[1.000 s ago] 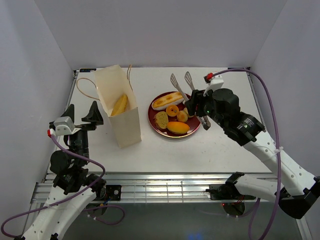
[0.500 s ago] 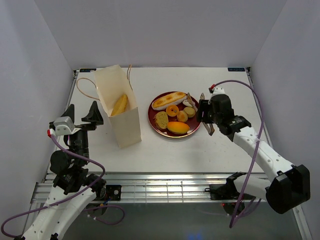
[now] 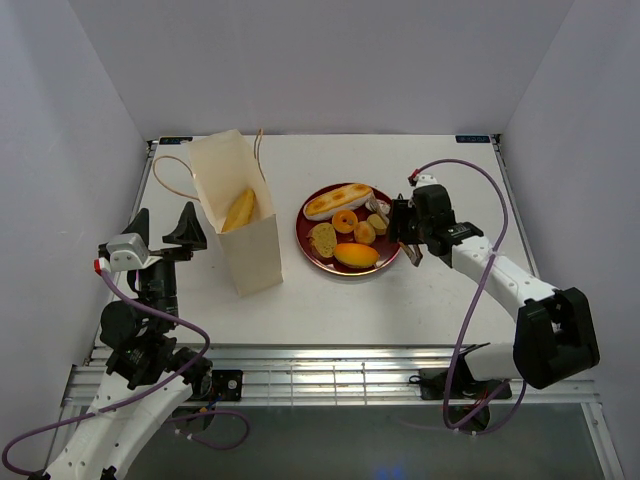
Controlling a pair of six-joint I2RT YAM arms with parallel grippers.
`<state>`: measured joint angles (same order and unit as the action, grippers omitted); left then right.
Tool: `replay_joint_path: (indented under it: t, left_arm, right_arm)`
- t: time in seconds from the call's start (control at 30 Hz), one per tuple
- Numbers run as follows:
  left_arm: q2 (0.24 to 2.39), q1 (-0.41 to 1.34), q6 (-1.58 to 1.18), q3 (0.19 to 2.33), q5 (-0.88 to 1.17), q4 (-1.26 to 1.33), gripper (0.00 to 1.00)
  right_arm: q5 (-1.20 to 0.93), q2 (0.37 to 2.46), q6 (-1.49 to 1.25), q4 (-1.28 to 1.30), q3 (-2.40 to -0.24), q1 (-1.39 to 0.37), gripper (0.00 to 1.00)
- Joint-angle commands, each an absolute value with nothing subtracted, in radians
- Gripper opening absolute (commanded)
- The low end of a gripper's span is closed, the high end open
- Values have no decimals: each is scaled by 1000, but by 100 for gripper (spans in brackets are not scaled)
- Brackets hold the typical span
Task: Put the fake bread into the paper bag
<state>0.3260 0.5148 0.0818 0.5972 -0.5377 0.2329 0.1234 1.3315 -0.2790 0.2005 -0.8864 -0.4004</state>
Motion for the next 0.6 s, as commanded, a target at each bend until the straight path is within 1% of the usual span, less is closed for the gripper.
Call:
replay_joint_path:
  t: [0.0,0.37,0.57]
  left_arm:
    - [321,520,74,604,-520,230,98]
    - [327,520,77,604,-518,230,98]
    - [327,520,78,606,-517,229,98]
  right_arm:
    - [100,1359,-259,133,-926,-393,67]
    - [78,1446,-247,115,-966,-374,69]
    - [38,1445,-249,114,-983,-367,58]
